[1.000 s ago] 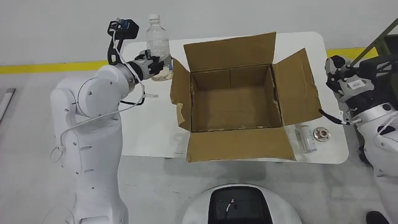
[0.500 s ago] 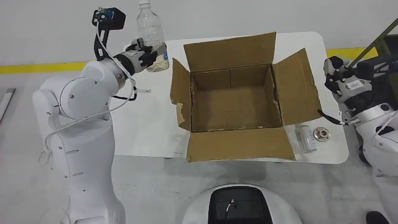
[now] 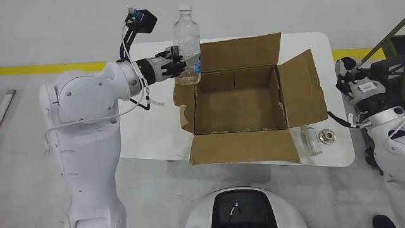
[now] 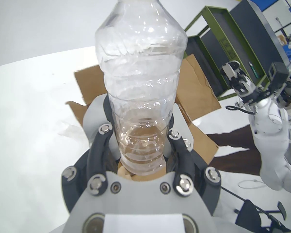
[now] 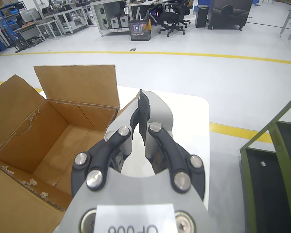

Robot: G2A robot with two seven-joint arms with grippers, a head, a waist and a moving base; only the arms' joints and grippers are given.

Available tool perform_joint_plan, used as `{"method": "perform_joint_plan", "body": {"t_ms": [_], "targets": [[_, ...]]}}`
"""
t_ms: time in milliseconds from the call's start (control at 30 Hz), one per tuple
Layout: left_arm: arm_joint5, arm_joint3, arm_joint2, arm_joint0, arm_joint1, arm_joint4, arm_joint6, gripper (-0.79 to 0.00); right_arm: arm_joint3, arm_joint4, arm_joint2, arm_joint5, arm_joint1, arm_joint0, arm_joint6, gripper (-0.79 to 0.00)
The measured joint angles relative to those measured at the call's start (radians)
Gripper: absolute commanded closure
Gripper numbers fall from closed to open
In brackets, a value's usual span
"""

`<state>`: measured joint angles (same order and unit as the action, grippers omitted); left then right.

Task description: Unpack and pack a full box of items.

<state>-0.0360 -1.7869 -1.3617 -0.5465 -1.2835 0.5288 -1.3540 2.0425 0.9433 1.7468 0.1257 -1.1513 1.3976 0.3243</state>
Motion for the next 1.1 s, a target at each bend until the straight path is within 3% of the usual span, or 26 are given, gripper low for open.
{"method": "perform_joint_plan", "body": {"t_ms": [200, 800, 1100], "targets": [[-0.03, 0.002, 0.082, -0.034, 0.001, -0.052, -0.057, 0.0, 0.002, -0.004, 0.016, -0.003, 0.001, 0.013, -0.003, 0.0], [-0.032, -0.007, 0.104, -0.063, 0.004, -0.072, -0.021, 0.0, 0.001, -0.011, 0.047, 0.002, 0.004, 0.027, 0.001, 0.0], [-0.221, 0.02, 0.246, -0.07, -0.004, -0.085, -0.072, 0.0, 0.0, -0.014, 0.044, 0.004, 0.005, 0.032, 0.0, 0.0]]}}
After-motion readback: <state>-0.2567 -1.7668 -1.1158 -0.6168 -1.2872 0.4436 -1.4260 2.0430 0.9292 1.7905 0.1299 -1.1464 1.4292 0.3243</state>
